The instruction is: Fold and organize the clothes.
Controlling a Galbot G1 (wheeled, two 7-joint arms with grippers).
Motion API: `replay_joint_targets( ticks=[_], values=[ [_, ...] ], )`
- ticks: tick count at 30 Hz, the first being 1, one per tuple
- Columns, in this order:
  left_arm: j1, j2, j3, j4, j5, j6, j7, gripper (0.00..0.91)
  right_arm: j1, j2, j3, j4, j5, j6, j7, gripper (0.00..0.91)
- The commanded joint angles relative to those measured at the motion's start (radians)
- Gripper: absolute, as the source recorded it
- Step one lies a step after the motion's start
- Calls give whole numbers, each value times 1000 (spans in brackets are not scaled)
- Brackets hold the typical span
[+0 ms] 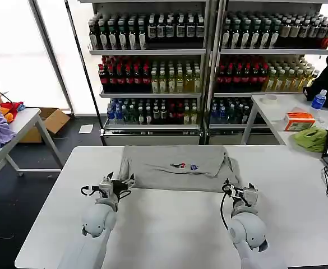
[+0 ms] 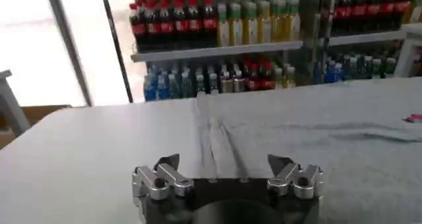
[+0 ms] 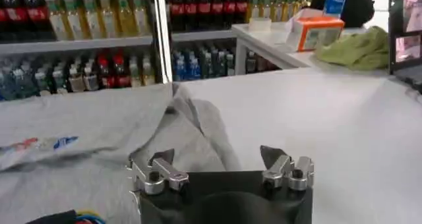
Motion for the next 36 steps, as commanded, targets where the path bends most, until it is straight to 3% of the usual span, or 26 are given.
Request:
replay_joint_targets(
  ticks=[1, 2, 3, 4, 19, 26, 36],
  values=[
    [17, 1, 1, 7, 5, 13, -1, 292, -9, 1, 0, -28, -1, -2, -1, 725],
    [18, 1, 1, 8, 9, 14, 0, 91, -13, 4, -1, -30, -1, -1, -2, 524],
    [19, 1, 2, 8, 11, 14, 1, 60, -13, 5, -1, -31, -1, -1, -3, 343],
    [23, 2, 5, 6, 14, 15, 1, 10, -17, 8, -1, -34, -1, 0, -5, 20],
    [62, 3, 12, -29, 19, 32, 8, 0, -49, 2, -4, -8, -6, 25, -27, 0],
    [123, 14, 8, -112, 19, 30, 6, 0, -110, -37, -15, 146, -45, 15, -49, 0],
    [311, 27, -35, -387, 16, 36, -6, 0, -281, -81, 1, 355, -75, 2, -27, 0]
  ],
)
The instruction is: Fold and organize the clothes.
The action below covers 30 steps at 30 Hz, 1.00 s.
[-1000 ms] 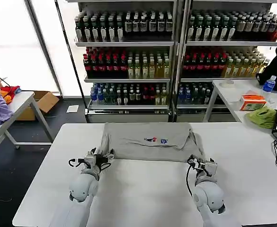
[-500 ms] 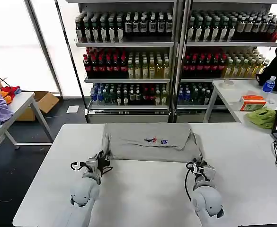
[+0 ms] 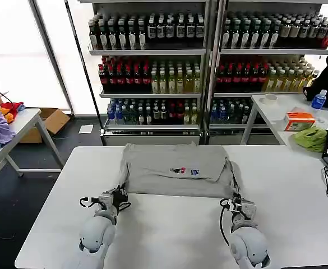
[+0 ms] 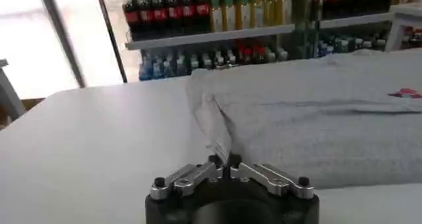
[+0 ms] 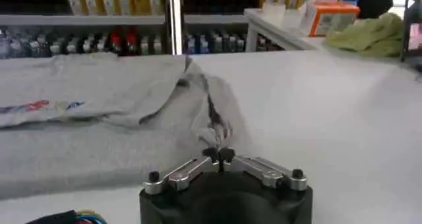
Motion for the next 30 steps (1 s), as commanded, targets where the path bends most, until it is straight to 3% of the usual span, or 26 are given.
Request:
replay_joint_targets(
  ticks=[1, 10, 23, 24, 25, 26, 27, 30],
  values=[
    [193, 8, -32, -286, 1, -3, -6, 0, -136, -22, 10, 166, -20, -1, 2, 0],
    [468, 21, -73, -502, 12, -24, -9, 0, -327, -40, 22, 254, -48, -1, 38, 0],
    [573, -35, -95, -536, 77, -53, -6, 0, -444, -81, -2, 268, -54, 18, 83, 0],
    [575, -39, -95, -534, 81, -55, -6, 20, -442, -78, -3, 265, -54, 17, 85, 50],
    [578, -41, -93, -533, 84, -56, -6, 393, -440, -76, -6, 264, -53, 16, 87, 544],
    [580, -43, -92, -533, 85, -56, -7, 715, -441, -75, -8, 264, -53, 16, 90, 907],
    [582, -44, -92, -534, 87, -55, -8, 907, -442, -72, -9, 265, -52, 13, 94, 907],
    [583, -47, -93, -542, 88, -46, -11, 907, -456, -68, -11, 274, -46, 6, 103, 907]
  ],
)
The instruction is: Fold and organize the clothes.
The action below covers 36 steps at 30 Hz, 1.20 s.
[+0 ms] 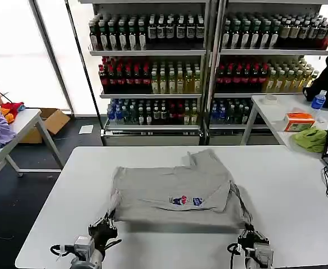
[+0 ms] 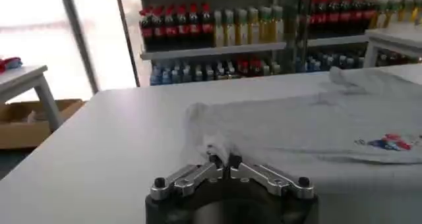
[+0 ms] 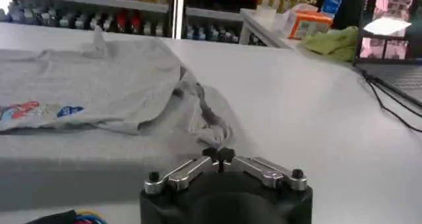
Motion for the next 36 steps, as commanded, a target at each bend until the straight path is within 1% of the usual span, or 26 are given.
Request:
replay_joint_targets(
  ticks=[1, 6, 10, 12, 15, 17, 18, 19, 20, 21, 23, 24, 25, 27, 29, 32, 33, 35, 36],
  values=[
    [85, -21, -11, -77, 22, 6, -5, 907, -66, -3, -6, 29, 2, 0, 32, 907],
    [89, -25, -11, -142, -11, 32, -4, 907, -126, -16, 10, 90, 15, 16, 44, 907],
    [89, -25, -21, -207, -25, 39, -2, 907, -132, -13, 58, 178, 22, 23, 54, 907],
    [81, -22, -36, -233, -45, 31, 2, 907, -113, -4, 85, 205, 25, 23, 53, 907],
    [19, -13, -86, -241, -70, 34, 6, 907, -33, 19, 126, 204, 20, 23, 51, 907],
    [-31, -1, -120, -230, -111, 50, 4, 907, 42, 29, 176, 194, 44, 4, 52, 907],
    [-52, 7, -132, -225, -143, 51, 8, 907, 79, 26, 192, 182, 77, 1, 48, 907],
    [-83, 19, -143, -215, -160, 50, 16, 907, 111, 20, 199, 170, 99, 2, 38, 907],
    [-108, 26, -146, -195, -165, 45, 27, 907, 164, 8, 216, 137, 120, 12, 6, 907],
    [-159, 32, -145, -166, -164, 34, 38, 907, 218, 0, 221, 119, 130, 35, -16, 907],
    [-253, 43, -130, -91, -161, 16, 52, 907, 342, -16, 212, 22, 124, 65, -73, 907],
    [-294, 47, -113, -55, -163, 13, 61, 907, 392, -26, 205, -18, 125, 67, -128, 907],
    [-328, 52, -101, 4, -164, 10, 75, 907, 419, -35, 194, -40, 128, 67, -145, 907],
    [-385, 67, -74, 80, -160, 11, 93, 907, 523, -53, 158, -130, 143, 38, -198, 907],
    [-424, 90, -47, 147, -157, 10, 108, 907, 607, -70, 118, -197, 151, 22, -220, 907],
    [-483, 111, -14, 235, -158, 16, 119, 907, 752, -83, 59, -325, 205, -9, -226, 907],
    [-529, 116, -2, 274, -159, 25, 121, 907, 803, -86, 34, -377, 228, -17, -225, 907],
    [-569, 121, 18, 299, -169, 36, 127, 907, 855, -87, -12, -441, 229, -17, -235, 907],
    [-601, 125, 37, 351, -180, 49, 131, 907, 879, -89, -32, -472, 231, -17, -245, 907]
  ],
)
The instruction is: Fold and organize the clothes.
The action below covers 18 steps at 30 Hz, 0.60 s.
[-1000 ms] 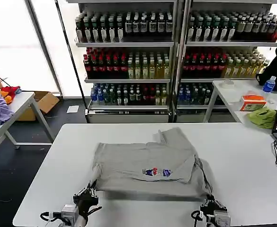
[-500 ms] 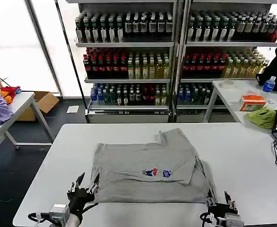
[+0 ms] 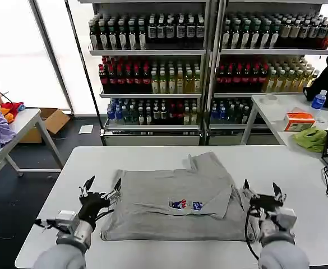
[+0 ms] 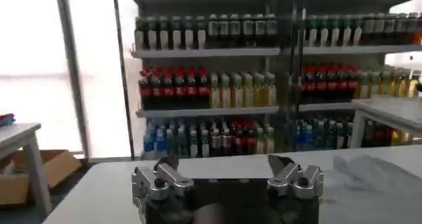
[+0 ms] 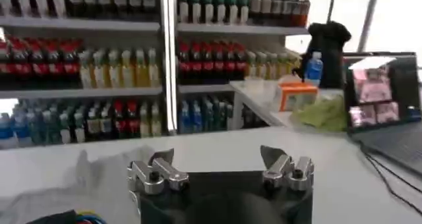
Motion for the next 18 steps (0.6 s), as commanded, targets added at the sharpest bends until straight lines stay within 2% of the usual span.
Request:
replay_joint_targets(
  ticks=[1, 3, 8, 11, 18],
  values=[
    [-346, 61, 99, 360, -53, 32, 53, 907, 380, -29, -122, -309, 76, -24, -97, 907],
    [-391, 60, 122, 440, -70, 54, 52, 907, 433, -25, -175, -407, 100, -25, -113, 907],
    [-437, 50, 155, 524, -86, 57, 52, 907, 531, 24, -233, -595, 94, -24, -137, 907],
    [-466, 45, 172, 560, -84, 57, 49, 907, 582, 75, -248, -695, 72, -22, -125, 907],
    [-483, 51, 181, 613, -83, 57, 46, 907, 646, 155, -271, -841, 16, 12, -150, 907]
  ],
)
